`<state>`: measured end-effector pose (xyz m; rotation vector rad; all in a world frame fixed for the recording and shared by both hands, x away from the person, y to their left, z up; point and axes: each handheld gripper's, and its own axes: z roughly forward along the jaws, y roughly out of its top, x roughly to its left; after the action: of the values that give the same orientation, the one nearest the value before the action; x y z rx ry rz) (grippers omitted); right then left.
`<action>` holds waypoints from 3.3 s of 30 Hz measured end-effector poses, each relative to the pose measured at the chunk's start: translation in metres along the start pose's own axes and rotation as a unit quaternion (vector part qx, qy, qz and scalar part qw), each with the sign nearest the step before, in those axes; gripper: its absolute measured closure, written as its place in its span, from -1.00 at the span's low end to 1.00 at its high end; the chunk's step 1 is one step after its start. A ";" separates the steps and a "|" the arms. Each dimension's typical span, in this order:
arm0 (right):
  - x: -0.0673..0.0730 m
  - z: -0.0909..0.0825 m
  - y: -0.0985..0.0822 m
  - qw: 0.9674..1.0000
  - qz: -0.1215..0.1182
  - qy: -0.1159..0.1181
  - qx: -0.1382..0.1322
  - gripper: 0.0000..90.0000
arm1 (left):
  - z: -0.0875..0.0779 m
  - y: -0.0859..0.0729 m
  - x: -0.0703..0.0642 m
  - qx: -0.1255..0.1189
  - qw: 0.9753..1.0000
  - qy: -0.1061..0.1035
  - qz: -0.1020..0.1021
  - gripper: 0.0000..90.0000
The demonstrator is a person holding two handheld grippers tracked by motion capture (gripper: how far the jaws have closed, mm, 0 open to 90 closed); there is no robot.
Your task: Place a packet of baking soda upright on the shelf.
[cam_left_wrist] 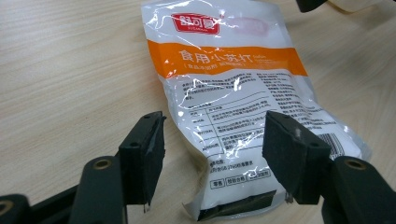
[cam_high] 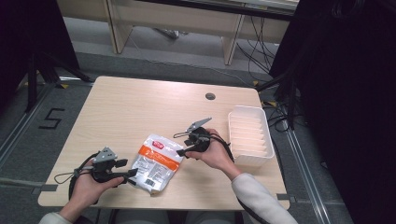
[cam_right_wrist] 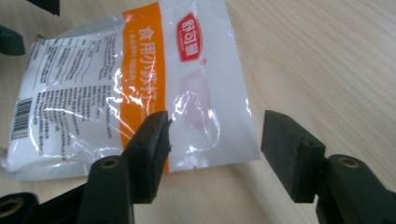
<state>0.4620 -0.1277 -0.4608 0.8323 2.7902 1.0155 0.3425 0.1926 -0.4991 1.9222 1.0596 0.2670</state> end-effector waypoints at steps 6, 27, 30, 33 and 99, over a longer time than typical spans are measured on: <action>-0.004 0.011 0.005 1.000 0.005 -0.001 0.006 -0.13 | 0.000 0.000 0.000 -0.002 1.000 -0.002 0.000 -0.15; -0.013 0.036 0.015 0.999 0.022 0.023 0.034 -0.20 | 0.000 0.000 0.000 -0.003 1.000 -0.002 -0.001 -0.15; -0.014 0.039 0.015 0.998 0.034 0.028 0.042 -0.19 | 0.000 0.000 0.000 -0.002 1.000 -0.002 -0.001 -0.15; -0.015 0.040 0.015 0.998 0.034 0.030 0.045 -0.17 | 0.000 0.000 0.000 -0.003 1.000 -0.002 -0.001 -0.15; 0.019 0.022 0.046 0.993 -0.032 0.085 0.068 1.00 | 0.000 0.000 0.000 -0.002 1.000 -0.002 -0.002 -0.14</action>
<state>0.4724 -0.0757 -0.4474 0.6928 3.0383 0.9362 0.3428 0.1928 -0.4995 1.9158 1.0594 0.2627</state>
